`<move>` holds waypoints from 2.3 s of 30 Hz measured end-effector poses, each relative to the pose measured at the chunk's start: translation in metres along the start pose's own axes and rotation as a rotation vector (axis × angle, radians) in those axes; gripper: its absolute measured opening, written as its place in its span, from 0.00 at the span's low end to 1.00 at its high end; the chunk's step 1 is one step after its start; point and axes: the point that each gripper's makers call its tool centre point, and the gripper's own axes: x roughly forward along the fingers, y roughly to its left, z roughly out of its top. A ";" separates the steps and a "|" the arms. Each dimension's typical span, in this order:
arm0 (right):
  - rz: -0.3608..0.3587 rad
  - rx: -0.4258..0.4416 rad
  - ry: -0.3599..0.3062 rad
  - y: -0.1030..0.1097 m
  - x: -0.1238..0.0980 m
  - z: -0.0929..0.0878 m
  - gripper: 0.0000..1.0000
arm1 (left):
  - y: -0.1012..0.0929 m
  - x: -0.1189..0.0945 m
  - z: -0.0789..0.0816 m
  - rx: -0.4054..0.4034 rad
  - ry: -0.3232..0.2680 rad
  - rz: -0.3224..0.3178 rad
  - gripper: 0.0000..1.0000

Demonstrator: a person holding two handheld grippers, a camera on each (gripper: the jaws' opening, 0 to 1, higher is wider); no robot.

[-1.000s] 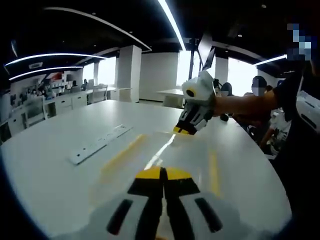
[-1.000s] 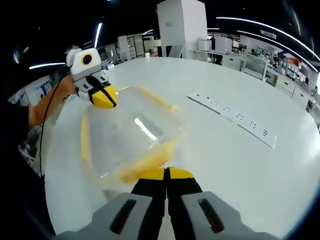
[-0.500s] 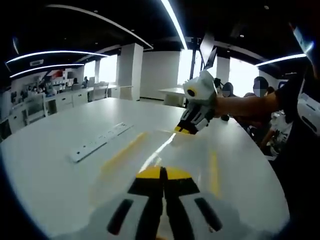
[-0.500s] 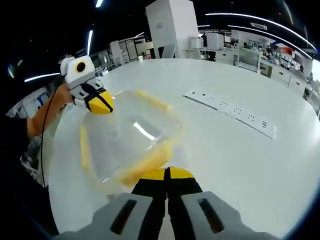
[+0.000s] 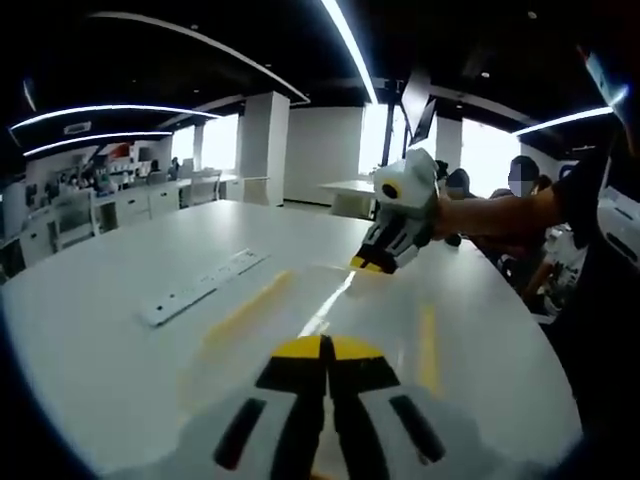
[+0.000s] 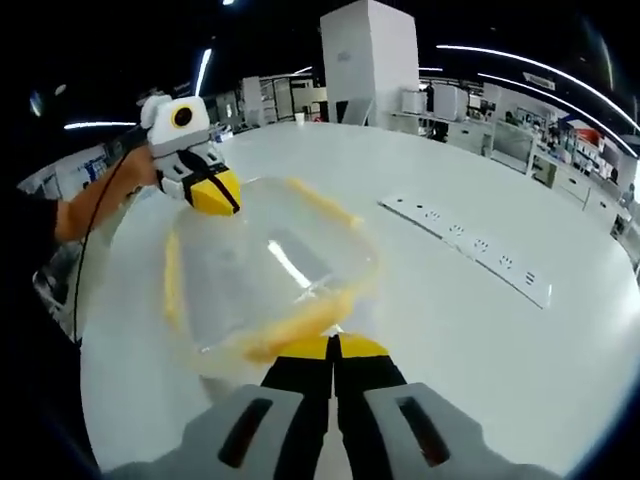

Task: Snap each plastic latch of the storage box into its locked position after aligning the lid with the box until every specified latch is closed and the lid sits flush.

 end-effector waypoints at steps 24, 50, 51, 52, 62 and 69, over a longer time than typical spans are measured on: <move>-0.075 -0.248 -0.297 0.001 -0.032 0.057 0.00 | 0.048 -0.081 -0.018 0.084 0.090 0.294 0.00; 0.079 -0.201 -0.412 0.031 -0.002 0.060 0.01 | 0.046 -0.070 -0.046 -0.019 0.103 0.279 0.00; 0.089 -0.185 -0.421 0.030 -0.002 0.059 0.01 | 0.046 -0.070 -0.046 -0.023 0.101 0.277 0.00; 0.096 -0.170 -0.425 0.030 -0.002 0.059 0.01 | 0.046 -0.070 -0.046 -0.024 0.099 0.276 0.00; 0.068 -0.264 -0.337 0.033 -0.001 0.060 0.00 | 0.044 -0.068 -0.047 -0.034 0.141 0.260 0.00; 0.033 -0.285 -0.314 0.030 -0.001 0.060 0.00 | 0.046 -0.067 -0.048 -0.173 0.142 0.306 0.00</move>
